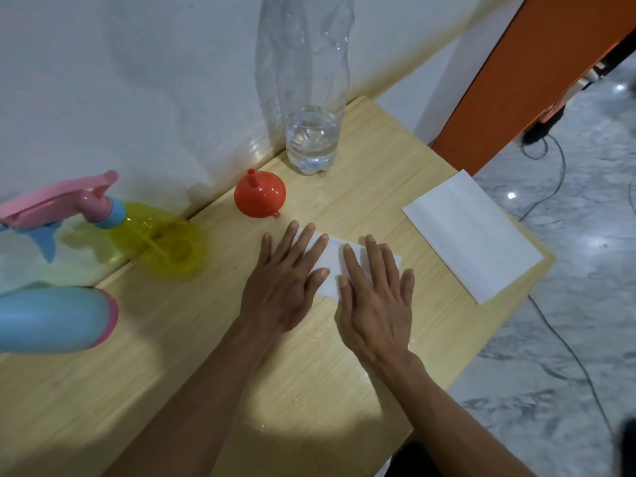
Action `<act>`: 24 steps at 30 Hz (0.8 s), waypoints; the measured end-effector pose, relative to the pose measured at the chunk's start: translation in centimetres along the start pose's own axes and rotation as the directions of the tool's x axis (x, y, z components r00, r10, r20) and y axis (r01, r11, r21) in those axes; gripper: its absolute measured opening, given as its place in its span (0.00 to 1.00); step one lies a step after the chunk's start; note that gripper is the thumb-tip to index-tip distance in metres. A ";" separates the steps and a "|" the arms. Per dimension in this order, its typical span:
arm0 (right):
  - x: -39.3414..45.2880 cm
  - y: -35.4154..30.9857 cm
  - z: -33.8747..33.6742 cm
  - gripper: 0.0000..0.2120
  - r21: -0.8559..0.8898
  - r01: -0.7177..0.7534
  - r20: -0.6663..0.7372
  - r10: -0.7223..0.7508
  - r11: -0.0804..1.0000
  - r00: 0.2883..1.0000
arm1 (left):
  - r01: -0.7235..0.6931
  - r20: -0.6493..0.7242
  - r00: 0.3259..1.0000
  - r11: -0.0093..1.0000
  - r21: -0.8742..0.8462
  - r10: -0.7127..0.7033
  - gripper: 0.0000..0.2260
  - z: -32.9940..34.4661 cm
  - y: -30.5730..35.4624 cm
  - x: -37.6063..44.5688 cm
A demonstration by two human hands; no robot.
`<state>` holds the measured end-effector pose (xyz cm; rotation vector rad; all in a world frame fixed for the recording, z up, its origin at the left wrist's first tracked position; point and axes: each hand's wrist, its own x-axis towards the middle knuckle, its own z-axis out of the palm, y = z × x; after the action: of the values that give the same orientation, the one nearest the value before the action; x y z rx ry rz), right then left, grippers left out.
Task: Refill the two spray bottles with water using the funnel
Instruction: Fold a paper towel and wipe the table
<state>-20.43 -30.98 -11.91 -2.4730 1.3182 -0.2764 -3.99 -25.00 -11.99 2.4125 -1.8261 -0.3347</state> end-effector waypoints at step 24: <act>-1.9 -5.5 3.0 0.29 -0.042 -0.062 0.189 0.068 0.997 0.980 | -0.064 -0.022 0.998 0.997 0.033 0.065 0.27 -0.1 -4.3 -3.3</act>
<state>-16.34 -25.98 -12.70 -2.4106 1.3302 -0.0004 -0.75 -20.67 -12.42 2.3617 -1.9090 -0.2727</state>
